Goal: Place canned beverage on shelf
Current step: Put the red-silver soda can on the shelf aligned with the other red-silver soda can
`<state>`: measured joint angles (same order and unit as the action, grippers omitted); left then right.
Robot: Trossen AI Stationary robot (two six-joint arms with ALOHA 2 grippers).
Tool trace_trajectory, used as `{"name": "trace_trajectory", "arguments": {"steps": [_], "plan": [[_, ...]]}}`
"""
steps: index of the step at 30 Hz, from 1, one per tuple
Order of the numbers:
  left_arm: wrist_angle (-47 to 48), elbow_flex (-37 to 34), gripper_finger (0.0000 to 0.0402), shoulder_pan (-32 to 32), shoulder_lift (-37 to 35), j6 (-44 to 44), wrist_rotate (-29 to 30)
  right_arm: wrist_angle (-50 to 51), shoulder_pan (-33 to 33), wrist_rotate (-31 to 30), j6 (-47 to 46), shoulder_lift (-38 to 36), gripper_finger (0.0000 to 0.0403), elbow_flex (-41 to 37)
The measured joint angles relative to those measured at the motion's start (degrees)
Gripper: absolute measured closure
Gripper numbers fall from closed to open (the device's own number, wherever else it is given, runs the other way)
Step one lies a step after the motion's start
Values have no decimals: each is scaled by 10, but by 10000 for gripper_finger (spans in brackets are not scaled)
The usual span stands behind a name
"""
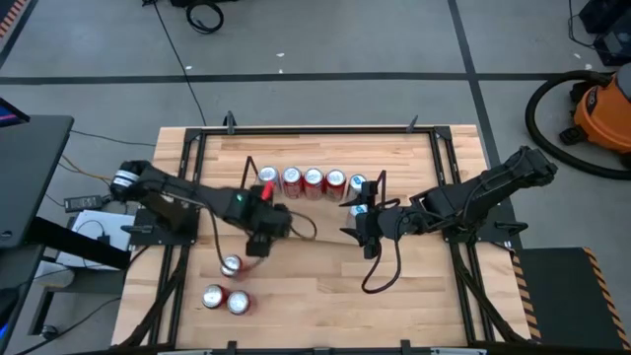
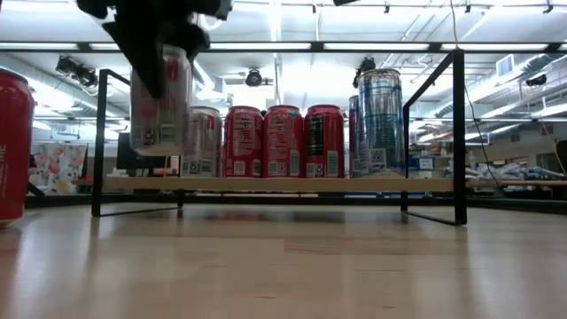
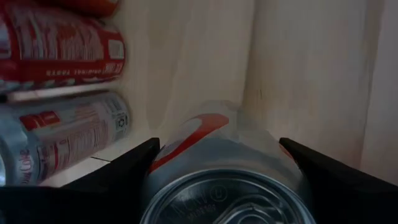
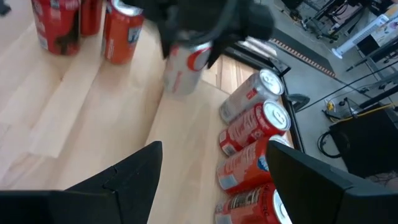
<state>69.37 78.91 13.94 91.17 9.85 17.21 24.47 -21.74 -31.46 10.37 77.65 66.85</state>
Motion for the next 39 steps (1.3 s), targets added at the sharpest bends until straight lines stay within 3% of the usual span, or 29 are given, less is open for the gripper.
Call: {"name": "trace_trajectory", "arguments": {"steps": [8,18,39], "plan": [[-102,-110,92,-96,-101,-41,-46,-4,5,-16,14,0,106,-13],[-122,-158,92,-180,-117,-95,-91,-3,6,-16,17,0,106,-13],[-150,-158,73,-174,-113,-102,-98,-4,6,-15,16,0,106,-13]]}}
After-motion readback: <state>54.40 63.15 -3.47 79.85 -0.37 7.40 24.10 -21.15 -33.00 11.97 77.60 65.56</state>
